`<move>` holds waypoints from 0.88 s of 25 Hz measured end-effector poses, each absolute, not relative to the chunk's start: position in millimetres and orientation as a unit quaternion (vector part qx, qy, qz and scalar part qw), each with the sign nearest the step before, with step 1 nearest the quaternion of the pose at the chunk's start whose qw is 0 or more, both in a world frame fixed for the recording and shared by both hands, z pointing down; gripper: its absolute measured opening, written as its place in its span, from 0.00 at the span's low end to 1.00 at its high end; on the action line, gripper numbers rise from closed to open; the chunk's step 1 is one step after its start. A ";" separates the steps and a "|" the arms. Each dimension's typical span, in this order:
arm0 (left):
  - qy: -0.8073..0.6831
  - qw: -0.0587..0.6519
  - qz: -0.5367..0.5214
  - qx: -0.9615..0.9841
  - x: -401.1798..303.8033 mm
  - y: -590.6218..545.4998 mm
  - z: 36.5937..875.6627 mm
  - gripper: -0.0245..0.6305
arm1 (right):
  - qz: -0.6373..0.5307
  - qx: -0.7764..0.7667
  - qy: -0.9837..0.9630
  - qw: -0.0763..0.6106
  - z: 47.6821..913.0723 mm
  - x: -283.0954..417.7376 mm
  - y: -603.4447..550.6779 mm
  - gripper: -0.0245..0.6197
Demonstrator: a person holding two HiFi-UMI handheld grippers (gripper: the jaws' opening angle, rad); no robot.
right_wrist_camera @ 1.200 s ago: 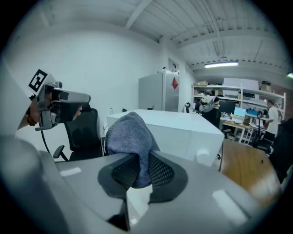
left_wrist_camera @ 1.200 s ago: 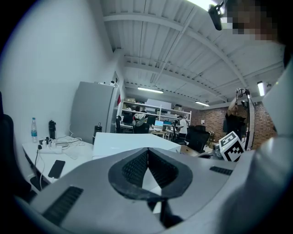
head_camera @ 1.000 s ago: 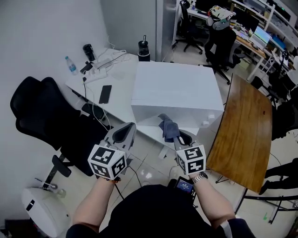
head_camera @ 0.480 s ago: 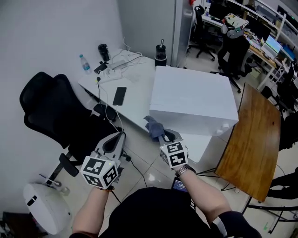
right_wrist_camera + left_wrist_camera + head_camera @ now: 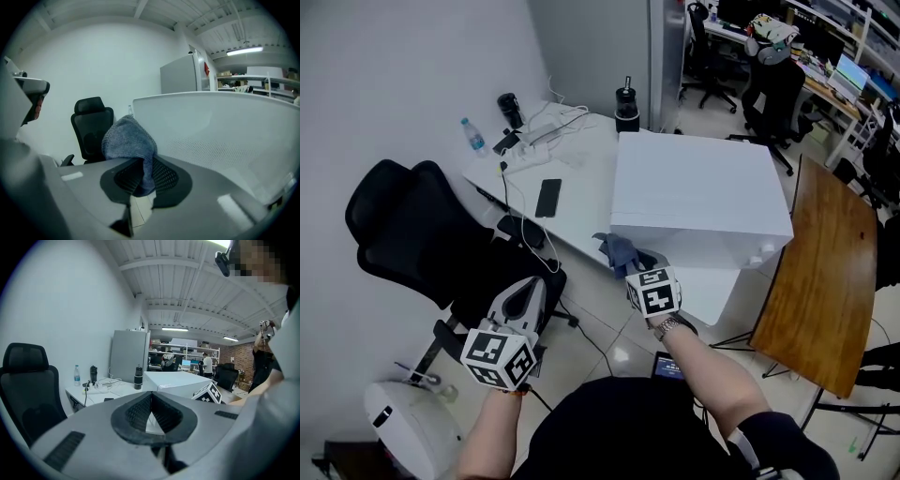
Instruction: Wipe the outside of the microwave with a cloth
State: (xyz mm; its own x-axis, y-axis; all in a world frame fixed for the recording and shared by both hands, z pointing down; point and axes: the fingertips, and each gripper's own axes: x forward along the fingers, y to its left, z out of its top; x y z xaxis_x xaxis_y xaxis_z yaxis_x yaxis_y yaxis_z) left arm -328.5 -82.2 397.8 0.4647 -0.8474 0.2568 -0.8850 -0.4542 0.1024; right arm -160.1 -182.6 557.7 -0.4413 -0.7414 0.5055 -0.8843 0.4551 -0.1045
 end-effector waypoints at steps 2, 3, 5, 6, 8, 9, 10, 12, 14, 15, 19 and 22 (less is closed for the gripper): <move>-0.508 0.112 0.084 0.850 -328.2 -84.8 398.7 0.05 | 0.183 0.499 -0.824 0.193 556.5 -154.4 -186.8 0.11; -0.506 0.113 0.084 0.851 -327.3 -86.0 400.0 0.05 | 0.183 0.504 -0.822 0.192 556.6 -151.0 -188.2 0.11; -0.501 0.115 0.084 0.854 -324.1 -88.1 403.2 0.05 | 0.183 0.512 -0.817 0.191 557.7 -143.6 -189.1 0.11; -0.498 0.116 0.083 0.855 -321.7 -89.1 404.4 0.05 | 0.184 0.516 -0.815 0.191 558.3 -139.5 -188.8 0.11; -0.491 0.118 0.082 0.860 -315.3 -91.0 405.6 0.05 | 0.185 0.523 -0.809 0.192 559.1 -129.4 -187.2 0.11; -0.486 0.119 0.081 0.862 -311.4 -92.1 405.9 0.05 | 0.186 0.528 -0.805 0.194 559.4 -123.2 -186.3 0.11; -0.482 0.119 0.080 0.864 -307.5 -93.4 406.5 0.05 | 0.188 0.534 -0.801 0.195 560.1 -116.4 -185.4 0.11; -0.472 0.122 0.080 0.869 -299.7 -96.1 409.0 0.05 | 0.190 0.545 -0.792 0.199 562.2 -102.0 -183.3 0.11; -0.463 0.124 0.079 0.874 -291.6 -98.9 412.1 0.05 | 0.192 0.556 -0.783 0.203 564.8 -86.6 -181.0 0.11; -0.458 0.126 0.079 0.877 -287.2 -100.1 413.1 0.05 | 0.193 0.562 -0.778 0.205 566.0 -78.3 -179.9 0.11; -0.439 0.128 0.079 0.886 -270.7 -102.7 413.2 0.05 | 0.197 0.586 -0.758 0.208 566.9 -46.0 -175.5 0.11; -0.431 0.130 0.080 0.889 -261.1 -102.7 414.8 0.05 | 0.204 0.602 -0.744 0.206 566.7 -22.4 -170.8 0.11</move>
